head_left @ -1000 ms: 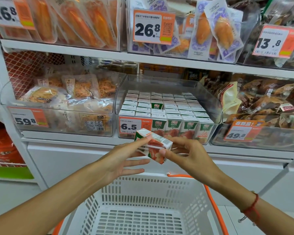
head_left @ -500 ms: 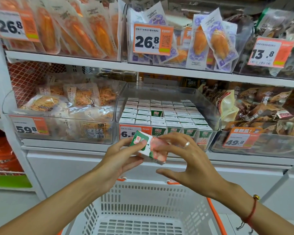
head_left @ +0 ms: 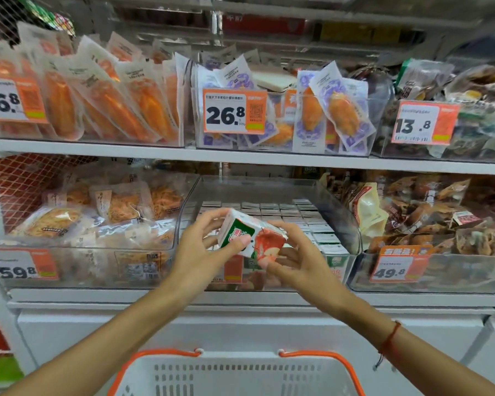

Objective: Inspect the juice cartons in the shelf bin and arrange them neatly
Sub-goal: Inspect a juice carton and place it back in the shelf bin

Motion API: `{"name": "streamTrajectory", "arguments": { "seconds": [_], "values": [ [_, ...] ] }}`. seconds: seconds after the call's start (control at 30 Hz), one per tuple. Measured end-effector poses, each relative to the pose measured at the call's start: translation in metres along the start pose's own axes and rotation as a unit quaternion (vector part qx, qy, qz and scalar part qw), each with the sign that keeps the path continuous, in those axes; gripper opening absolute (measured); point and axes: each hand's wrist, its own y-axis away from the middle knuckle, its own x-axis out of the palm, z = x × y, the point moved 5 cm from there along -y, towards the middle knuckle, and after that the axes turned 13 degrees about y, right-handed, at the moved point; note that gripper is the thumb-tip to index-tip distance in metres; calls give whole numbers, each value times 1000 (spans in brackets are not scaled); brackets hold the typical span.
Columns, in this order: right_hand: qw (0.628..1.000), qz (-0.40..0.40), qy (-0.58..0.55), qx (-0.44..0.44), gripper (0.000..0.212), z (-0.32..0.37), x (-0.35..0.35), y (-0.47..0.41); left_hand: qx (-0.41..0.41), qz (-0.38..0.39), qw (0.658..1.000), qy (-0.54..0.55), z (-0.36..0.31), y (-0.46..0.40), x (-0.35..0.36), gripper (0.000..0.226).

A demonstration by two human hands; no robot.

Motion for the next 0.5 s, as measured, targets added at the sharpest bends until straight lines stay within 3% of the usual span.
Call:
{"name": "streamTrajectory", "arguments": {
  "seconds": [0.1,0.23,0.5],
  "values": [
    [991,-9,123,43,56,-24,-19,-25,42,-2,999,-32,5,-41,4,42],
    [909,33,411,64,48,-58,-38,-37,64,-11,994,-84,27,-89,5,42],
    [870,-43,491,-24,38,-66,-38,-35,44,107,972,-203,60,-121,8,44]
  ]
}}
